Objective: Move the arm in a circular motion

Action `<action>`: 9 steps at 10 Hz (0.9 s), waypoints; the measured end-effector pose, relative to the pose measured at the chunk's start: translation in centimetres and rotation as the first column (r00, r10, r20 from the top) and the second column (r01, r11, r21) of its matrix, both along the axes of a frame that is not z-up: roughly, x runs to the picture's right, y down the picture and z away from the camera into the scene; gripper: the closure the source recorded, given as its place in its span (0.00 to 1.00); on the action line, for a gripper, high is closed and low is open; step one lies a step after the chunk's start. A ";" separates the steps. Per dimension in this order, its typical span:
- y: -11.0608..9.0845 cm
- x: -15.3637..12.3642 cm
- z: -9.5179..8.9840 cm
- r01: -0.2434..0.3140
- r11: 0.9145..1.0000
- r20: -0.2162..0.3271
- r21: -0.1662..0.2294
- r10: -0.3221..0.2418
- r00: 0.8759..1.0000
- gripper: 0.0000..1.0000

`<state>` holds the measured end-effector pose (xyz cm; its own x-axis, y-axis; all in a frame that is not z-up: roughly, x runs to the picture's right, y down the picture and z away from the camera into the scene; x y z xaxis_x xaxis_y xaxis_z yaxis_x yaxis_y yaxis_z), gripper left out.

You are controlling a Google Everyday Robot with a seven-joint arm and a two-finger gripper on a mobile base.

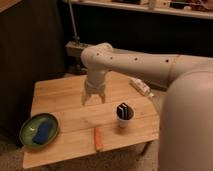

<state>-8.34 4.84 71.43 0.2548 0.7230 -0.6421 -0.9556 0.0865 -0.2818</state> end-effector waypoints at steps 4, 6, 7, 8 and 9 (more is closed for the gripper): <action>-5.8 -6.4 6.5 0.070 0.993 0.020 0.096 -0.072 0.997 0.35; -9.6 -6.1 10.6 0.073 0.991 -0.014 0.114 -0.072 0.997 0.35; -11.2 -5.4 12.3 0.062 0.991 -0.041 0.119 -0.058 0.998 0.35; -12.8 -3.9 13.9 0.040 0.992 -0.081 0.123 -0.030 0.996 0.35; -13.5 -2.8 14.5 0.026 0.991 -0.104 0.128 -0.013 0.994 0.35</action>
<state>-11.17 -8.71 85.94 0.2070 0.7970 -0.5673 -0.9767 0.1348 -0.1671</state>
